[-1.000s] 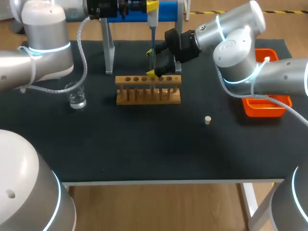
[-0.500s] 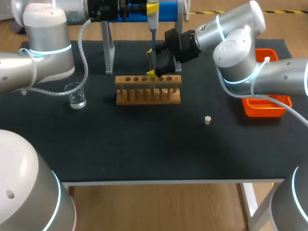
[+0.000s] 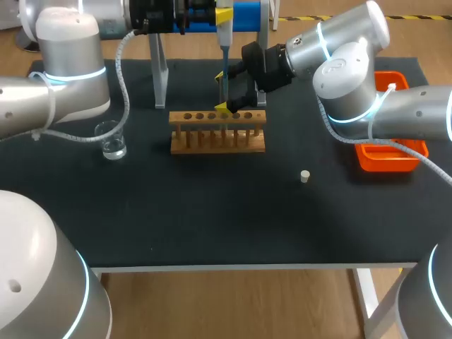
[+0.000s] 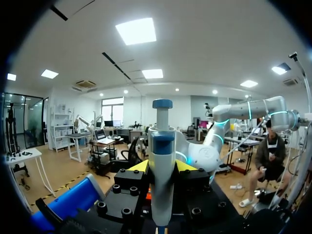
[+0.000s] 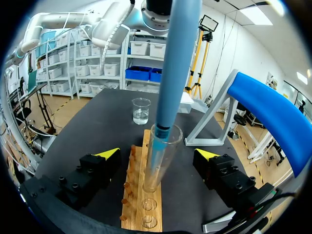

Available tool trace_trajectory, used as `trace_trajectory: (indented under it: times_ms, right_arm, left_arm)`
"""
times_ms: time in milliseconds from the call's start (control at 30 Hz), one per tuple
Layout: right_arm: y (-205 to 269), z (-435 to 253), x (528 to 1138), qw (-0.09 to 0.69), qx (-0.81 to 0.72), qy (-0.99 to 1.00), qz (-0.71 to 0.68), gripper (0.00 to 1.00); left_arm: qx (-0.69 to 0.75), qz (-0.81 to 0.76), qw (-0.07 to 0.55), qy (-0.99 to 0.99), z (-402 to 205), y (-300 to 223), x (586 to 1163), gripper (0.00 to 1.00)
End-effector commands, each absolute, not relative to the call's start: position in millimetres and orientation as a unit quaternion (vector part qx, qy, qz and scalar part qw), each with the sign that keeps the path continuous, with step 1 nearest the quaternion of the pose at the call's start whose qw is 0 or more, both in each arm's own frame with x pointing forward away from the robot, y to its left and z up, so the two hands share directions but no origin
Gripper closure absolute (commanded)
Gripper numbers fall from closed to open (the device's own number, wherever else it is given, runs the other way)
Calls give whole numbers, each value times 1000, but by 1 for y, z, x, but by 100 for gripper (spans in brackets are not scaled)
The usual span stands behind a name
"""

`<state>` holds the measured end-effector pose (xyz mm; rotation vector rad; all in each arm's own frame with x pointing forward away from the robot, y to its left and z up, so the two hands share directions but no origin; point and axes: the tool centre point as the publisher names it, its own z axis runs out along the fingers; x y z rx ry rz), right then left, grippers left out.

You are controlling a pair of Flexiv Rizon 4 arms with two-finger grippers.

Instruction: Invert the test tube, pick up the pipette, mount the tip to pipette, aspirate from beaker and dispense into the tube, eject the tip, return the pipette, and cap with the stopper.

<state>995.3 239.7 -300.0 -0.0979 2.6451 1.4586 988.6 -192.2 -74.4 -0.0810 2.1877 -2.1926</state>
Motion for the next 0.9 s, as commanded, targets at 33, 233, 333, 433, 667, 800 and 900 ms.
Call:
trace_trajectory:
  times_ms: [33, 233, 333, 433, 667, 800, 900]
  right_arm:
    - [239, -299, 996, 59, -33, 874, 481, 0]
    - [239, -299, 996, 59, -33, 874, 481, 0]
    - [239, -299, 996, 59, -33, 874, 481, 0]
    - [239, -299, 996, 59, -33, 874, 481, 0]
    - [239, -299, 996, 59, -33, 874, 481, 0]
    - [239, -299, 996, 59, -33, 874, 481, 0]
    - [239, -299, 996, 59, -33, 874, 481, 0]
  left_arm:
    - [-25, -708, 19, 705, -77, -192, 991, 100]
    - [-28, -710, 18, 703, -78, -190, 992, 100]
    - [-29, -711, 18, 702, -79, -190, 993, 100]
    - [-30, -712, 17, 702, -80, -190, 993, 100]
    - [-33, -712, 14, 701, -83, -190, 994, 100]
    - [-35, -712, 15, 701, -84, -189, 993, 100]
    - [-35, -712, 15, 701, -84, -189, 993, 100]
